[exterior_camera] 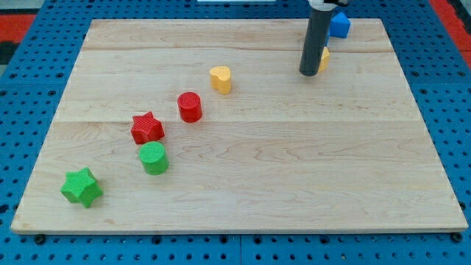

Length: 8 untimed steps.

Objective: Move the yellow hexagon to the bottom of the blue cube

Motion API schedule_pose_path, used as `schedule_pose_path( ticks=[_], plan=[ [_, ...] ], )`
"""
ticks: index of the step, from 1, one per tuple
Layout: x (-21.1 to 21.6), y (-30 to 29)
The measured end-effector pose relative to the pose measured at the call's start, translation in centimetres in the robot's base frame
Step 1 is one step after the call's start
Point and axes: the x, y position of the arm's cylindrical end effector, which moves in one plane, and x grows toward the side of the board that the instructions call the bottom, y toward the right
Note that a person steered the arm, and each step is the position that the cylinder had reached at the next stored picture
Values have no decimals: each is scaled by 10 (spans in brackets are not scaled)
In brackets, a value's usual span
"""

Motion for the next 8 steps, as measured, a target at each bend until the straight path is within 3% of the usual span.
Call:
schedule_pose_path(
  ticks=[1,2,5,7,8],
  plan=[
    [16,-59],
    [1,-74],
    [-13,41],
    [-17,-43],
    [-34,-44]
  ],
)
